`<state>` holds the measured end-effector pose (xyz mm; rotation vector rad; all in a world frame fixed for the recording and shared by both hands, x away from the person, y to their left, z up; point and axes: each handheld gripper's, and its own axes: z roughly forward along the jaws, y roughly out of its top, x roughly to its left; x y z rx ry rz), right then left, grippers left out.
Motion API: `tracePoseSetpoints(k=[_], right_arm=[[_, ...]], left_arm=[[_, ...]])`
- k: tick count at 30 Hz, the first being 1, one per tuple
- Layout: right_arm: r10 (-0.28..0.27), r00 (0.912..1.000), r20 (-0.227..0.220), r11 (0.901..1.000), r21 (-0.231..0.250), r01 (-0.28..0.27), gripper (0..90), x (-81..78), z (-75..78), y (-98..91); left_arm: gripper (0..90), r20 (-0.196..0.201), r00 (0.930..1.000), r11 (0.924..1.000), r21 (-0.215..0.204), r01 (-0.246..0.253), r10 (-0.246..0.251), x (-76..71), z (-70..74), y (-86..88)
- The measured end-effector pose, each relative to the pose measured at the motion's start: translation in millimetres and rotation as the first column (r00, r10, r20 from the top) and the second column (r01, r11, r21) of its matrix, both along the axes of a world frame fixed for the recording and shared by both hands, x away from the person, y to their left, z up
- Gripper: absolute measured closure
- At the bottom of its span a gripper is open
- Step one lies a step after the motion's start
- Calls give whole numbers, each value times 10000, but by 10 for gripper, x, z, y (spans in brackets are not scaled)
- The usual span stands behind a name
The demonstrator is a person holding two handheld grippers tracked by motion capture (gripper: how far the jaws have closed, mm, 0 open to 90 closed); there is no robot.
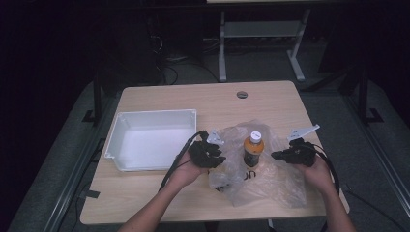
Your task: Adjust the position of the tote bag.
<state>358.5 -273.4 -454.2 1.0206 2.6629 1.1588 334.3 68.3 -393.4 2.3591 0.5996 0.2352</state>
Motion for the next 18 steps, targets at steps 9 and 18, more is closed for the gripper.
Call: tracePoseSetpoints(k=[9,18], right_arm=[[-6,9992,389,9997,263,-5,866,-41,73,-40],[53,9983,584,9995,320,-72,867,-44,97,-35]], left_arm=[[594,362,9991,9981,-580,218,-197,76,261,-152],[458,210,9965,9948,-651,-788,804,292,126,-340]])
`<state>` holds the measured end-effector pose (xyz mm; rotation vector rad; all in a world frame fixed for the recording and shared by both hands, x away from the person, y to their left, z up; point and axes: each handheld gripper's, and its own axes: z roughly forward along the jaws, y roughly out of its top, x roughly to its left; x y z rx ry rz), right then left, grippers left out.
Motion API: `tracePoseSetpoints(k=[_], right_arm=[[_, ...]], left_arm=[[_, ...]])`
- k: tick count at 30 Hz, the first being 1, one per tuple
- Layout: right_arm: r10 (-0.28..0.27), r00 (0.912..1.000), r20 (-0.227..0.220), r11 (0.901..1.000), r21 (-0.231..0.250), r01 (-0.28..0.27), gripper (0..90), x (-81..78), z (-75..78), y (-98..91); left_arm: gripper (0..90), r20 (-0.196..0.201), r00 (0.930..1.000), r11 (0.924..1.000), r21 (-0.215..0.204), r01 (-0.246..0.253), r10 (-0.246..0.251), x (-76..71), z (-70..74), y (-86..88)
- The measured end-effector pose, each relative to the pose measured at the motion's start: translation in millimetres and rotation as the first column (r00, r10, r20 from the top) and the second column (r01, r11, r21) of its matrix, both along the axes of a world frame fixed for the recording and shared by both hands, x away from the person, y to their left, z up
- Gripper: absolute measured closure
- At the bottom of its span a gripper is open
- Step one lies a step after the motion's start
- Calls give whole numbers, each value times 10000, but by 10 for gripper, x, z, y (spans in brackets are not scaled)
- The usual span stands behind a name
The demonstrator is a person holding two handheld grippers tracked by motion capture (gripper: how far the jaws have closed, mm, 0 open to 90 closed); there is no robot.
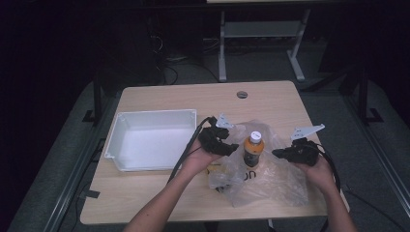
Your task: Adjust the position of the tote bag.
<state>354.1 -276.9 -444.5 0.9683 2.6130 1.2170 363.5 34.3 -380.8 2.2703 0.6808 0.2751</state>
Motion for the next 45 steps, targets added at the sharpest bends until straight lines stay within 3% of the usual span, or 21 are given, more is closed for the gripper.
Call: tracePoseSetpoints(k=[2,4,5,7,9,12,15,23,32,39,43,45], right_arm=[[-24,10000,52,10000,59,24,870,6,0,-8],[-15,10000,92,9999,122,14,871,15,1,-16],[-19,9999,116,9999,149,17,871,20,-1,-20],[-21,10000,97,9999,159,20,871,20,-1,-20],[-27,10000,29,9999,145,27,872,23,-7,-24],[-8,10000,-3,9999,119,8,872,27,-17,-22],[39,10000,-15,10000,44,-39,872,32,-26,-19],[51,10000,-38,10000,-31,-51,872,28,-28,-3],[95,9999,-78,9999,-70,-95,871,25,-36,14],[91,9999,-70,9999,-64,-92,869,22,-35,16],[55,10000,-60,10000,-35,-55,860,17,-27,12],[56,10000,-42,10000,-36,-56,852,10,-18,6]], left_arm=[[491,-117,9995,9996,-44,-292,291,57,-59,-46],[668,-317,9988,9990,-210,-389,383,101,-110,-63],[798,-450,9982,9987,-307,-417,403,131,-148,-71],[876,-480,9978,9984,-306,-479,464,151,-199,-83],[895,-288,9975,9975,-254,-652,645,148,-261,-108],[897,-87,9966,9966,32,-820,820,158,-348,-130],[897,-239,9946,9949,14,-1012,1012,159,-409,-140],[899,-59,9955,9925,785,-934,941,128,-609,-191],[899,-149,9959,9919,919,-878,896,85,-726,-225],[885,-248,9964,9923,960,-788,815,75,-730,-205],[804,-230,9970,9943,782,-722,742,50,-666,-187],[773,-446,9975,9964,661,-521,552,38,-595,-160]])
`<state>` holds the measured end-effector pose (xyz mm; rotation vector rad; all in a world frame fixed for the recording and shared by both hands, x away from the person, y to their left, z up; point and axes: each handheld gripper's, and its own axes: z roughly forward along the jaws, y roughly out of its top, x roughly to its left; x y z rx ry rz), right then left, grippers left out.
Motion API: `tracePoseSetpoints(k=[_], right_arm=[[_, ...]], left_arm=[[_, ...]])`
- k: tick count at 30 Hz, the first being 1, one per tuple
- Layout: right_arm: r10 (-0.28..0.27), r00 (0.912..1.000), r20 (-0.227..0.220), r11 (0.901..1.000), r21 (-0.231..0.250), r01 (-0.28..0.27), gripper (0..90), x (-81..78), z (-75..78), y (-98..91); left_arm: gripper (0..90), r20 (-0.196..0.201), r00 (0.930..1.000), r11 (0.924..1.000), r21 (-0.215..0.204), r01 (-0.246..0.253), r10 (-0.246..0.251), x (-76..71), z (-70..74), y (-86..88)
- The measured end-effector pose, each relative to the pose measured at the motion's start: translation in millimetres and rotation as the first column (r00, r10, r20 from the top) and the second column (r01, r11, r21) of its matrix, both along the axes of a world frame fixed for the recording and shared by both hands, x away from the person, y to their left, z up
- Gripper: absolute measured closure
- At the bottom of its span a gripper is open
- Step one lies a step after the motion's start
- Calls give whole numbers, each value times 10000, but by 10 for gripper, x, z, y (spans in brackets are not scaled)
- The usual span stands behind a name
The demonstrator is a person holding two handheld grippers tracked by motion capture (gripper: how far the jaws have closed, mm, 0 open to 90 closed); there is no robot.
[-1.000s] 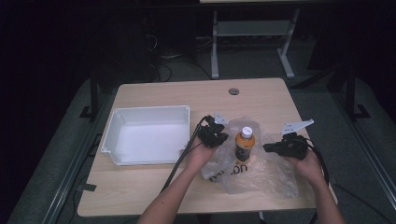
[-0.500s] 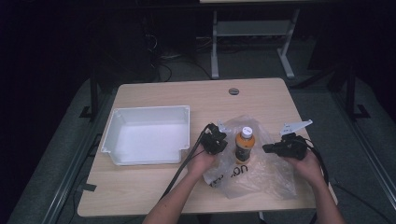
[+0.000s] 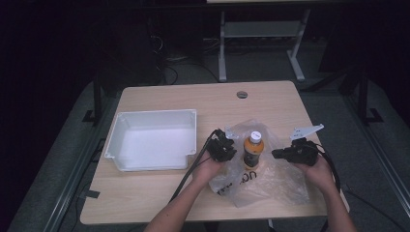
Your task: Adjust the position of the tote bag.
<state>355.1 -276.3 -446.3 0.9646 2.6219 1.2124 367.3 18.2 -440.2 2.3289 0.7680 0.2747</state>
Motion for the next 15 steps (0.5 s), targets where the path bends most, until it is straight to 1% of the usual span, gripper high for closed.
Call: tracePoseSetpoints(k=[1,2,5,6,8,9,10,13,15], right_arm=[[6,10000,38,10000,7,-6,848,-5,4,-3],[-10,10000,65,10000,12,10,843,-15,15,-6],[-28,9998,183,10000,60,27,833,-23,27,-9],[-39,9998,184,10000,53,38,826,-26,33,-11],[-64,9998,190,10000,55,63,822,-35,42,-11],[-64,9998,190,10000,55,63,822,-35,42,-11],[-69,9997,221,10000,56,68,817,-48,50,-6],[-48,9996,270,10000,34,47,816,-63,67,-4],[-84,9995,303,10000,54,83,816,-71,75,-9]], left_arm=[[754,-53,10000,10000,16,82,-82,-2,27,10],[744,-19,9997,9996,99,248,-248,-16,111,42],[728,4,9993,9990,-232,379,-379,-46,232,92],[725,107,9989,9984,-325,466,-463,-67,288,111],[711,30,9975,9965,-452,710,-709,-103,374,138],[701,30,9975,9965,-452,710,-709,-103,374,138],[694,118,9951,9937,-531,991,-986,-152,461,155],[678,251,9909,9883,-741,1334,-1319,-235,588,173],[678,284,9878,9841,-866,1549,-1530,-302,648,179]])
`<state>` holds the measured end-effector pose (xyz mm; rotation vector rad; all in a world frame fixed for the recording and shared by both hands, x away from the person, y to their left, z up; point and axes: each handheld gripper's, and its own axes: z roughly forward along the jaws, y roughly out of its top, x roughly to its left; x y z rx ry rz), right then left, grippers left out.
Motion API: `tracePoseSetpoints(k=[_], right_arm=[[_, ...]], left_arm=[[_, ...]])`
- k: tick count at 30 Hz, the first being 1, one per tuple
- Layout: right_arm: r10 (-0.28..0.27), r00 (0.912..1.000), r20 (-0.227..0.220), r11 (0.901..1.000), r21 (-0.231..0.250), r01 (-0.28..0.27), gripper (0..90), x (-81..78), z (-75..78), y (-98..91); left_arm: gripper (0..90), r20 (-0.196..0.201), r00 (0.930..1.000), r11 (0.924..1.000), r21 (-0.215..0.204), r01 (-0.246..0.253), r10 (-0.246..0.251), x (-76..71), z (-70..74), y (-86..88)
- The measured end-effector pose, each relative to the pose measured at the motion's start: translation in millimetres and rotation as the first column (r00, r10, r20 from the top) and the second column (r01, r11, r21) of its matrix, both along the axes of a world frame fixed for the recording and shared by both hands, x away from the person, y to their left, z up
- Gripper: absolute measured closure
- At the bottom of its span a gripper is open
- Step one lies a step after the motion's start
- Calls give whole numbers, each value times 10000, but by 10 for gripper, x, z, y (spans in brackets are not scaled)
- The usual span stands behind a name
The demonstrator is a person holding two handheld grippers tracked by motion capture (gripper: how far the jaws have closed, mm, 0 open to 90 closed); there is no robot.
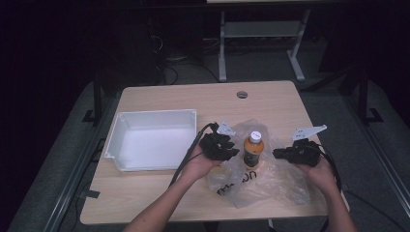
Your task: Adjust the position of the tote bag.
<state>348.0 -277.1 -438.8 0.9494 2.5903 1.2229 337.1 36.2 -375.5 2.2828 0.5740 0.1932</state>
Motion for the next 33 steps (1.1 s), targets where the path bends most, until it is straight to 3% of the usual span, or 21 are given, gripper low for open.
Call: tracePoseSetpoints(k=[5,6,12,14,17,21,26,33], right_arm=[[-68,10000,11,10000,53,67,811,-13,12,-14],[-81,10000,34,10000,39,81,810,-16,14,-15],[-69,10000,16,10000,-21,69,807,-21,15,-1],[-55,10000,54,10000,-3,55,805,-22,15,2],[-61,10000,52,10000,-23,61,805,-25,19,1],[-69,10000,21,10000,-17,69,803,-23,14,4],[-54,10000,51,10000,-50,55,803,-23,14,11],[-63,10000,-1,10000,-41,63,803,-31,20,22]], left_arm=[[662,40,9988,9986,-182,496,-495,-147,80,9],[658,-117,9970,9962,-425,764,-770,-217,109,4],[641,45,9899,9898,-143,1418,-1418,-402,91,-42],[615,-201,9871,9868,-357,1579,-1587,-455,16,-31],[613,-343,9849,9853,-290,1685,-1695,-484,-56,-16],[620,-453,9830,9837,188,1788,-1778,-561,-256,-7],[627,-452,9835,9838,294,1766,-1751,-605,-368,-2],[648,-376,9831,9788,936,1822,-1794,-618,-559,13]])
